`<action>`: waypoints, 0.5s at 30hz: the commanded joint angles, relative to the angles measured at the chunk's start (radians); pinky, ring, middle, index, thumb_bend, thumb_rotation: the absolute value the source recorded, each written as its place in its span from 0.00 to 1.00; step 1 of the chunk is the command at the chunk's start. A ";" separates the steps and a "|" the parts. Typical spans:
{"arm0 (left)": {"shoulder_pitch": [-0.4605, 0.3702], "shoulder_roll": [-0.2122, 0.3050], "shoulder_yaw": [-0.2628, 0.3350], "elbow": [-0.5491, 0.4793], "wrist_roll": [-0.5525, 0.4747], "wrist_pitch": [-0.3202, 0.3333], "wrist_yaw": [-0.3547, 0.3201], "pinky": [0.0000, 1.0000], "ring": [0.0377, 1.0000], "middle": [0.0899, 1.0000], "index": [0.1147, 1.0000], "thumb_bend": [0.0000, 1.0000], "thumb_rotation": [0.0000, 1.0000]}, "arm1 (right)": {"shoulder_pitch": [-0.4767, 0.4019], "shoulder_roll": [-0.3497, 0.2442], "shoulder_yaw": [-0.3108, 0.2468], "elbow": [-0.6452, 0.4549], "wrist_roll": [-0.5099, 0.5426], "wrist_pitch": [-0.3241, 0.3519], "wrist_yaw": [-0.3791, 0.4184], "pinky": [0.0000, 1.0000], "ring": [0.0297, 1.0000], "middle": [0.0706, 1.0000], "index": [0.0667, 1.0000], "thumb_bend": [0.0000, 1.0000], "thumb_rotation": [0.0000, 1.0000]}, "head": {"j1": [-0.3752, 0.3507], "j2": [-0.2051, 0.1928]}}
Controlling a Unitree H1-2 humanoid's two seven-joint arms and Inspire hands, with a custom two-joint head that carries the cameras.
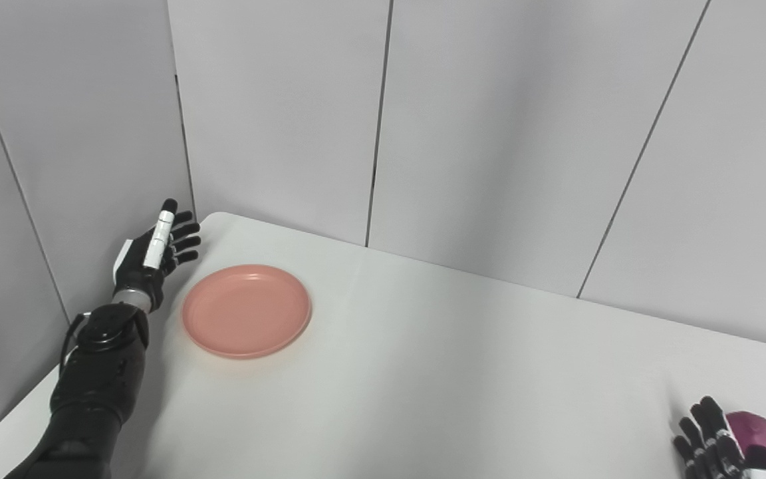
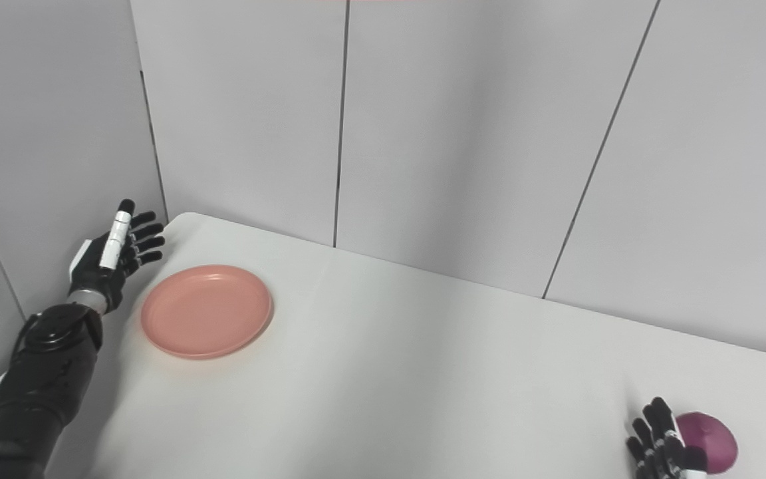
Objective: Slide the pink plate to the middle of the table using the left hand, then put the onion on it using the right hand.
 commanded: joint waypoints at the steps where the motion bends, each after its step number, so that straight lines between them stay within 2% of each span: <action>1: -0.040 0.020 0.001 0.003 -0.014 -0.067 -0.024 0.78 0.78 0.75 0.71 0.88 0.86 | 0.102 0.052 0.016 0.086 0.017 0.002 0.004 1.00 1.00 1.00 0.98 0.95 0.98 | -0.001 0.002; 5: -0.040 0.020 -0.013 0.052 -0.002 -0.092 -0.021 0.73 0.74 0.73 0.70 0.93 0.87 | 0.103 0.055 0.018 0.083 0.016 0.002 0.003 1.00 1.00 1.00 0.98 0.95 0.98 | -0.005 0.004; 12: -0.030 0.019 -0.024 0.084 -0.004 -0.113 -0.028 0.70 0.73 0.71 0.69 0.88 0.88 | 0.106 0.055 0.020 0.073 0.013 0.004 0.001 1.00 1.00 1.00 0.99 0.94 0.99 | -0.007 0.008; 15: -0.020 0.018 -0.024 0.084 -0.006 -0.111 -0.030 0.73 0.74 0.72 0.70 0.87 0.88 | 0.108 0.057 0.019 0.063 0.017 0.015 -0.002 1.00 1.00 1.00 0.99 0.93 0.98 | -0.008 0.010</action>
